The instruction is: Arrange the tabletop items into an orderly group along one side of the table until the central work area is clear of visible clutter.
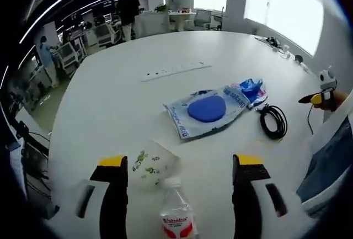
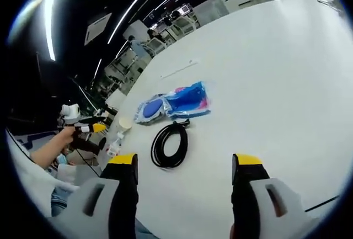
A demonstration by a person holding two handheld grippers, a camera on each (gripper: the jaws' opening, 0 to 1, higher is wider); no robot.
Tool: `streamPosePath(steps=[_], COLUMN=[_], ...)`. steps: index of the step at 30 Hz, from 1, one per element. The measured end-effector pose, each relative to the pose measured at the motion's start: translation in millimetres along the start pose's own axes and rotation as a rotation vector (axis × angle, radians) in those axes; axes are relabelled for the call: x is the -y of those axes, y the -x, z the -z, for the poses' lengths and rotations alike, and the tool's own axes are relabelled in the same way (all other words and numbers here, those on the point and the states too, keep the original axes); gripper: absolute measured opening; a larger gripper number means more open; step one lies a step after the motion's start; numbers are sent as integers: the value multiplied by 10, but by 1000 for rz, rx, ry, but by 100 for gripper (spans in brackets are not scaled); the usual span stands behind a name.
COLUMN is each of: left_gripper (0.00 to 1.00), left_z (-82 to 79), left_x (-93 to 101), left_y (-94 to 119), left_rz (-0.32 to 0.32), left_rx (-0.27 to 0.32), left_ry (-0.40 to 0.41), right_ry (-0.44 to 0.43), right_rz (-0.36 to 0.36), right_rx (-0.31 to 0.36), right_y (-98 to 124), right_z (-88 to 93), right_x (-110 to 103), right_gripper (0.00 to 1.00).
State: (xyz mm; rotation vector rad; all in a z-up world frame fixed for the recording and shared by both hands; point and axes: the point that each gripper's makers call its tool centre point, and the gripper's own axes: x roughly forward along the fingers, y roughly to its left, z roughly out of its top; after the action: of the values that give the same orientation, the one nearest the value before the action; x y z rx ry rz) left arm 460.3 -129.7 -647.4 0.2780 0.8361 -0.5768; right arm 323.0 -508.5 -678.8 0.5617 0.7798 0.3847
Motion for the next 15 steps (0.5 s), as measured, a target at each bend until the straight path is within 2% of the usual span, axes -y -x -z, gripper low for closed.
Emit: streamPosePath(steps=[4,6,13,15], left_gripper=[77,75,64,60], left_z=[59,73,92,140], left_x=[-118,-121,-179,-224], left_y=[-98,-147,-364,-425], left_rz=[-21,-4,77,85], left_rx=[-93,-116,-168,-202], left_ry=[-130,-152,-157,-182], right_ry=[3,5,-15,-22], right_rz=[-4,-5,10,24], right_rx=[-12,-18,-22,-22], right_y=[-56,-80,-149,-162], right_z=[13,28,38,38], right_x=[-38,-49,-67,-61], right_gripper=[66,66,64,64])
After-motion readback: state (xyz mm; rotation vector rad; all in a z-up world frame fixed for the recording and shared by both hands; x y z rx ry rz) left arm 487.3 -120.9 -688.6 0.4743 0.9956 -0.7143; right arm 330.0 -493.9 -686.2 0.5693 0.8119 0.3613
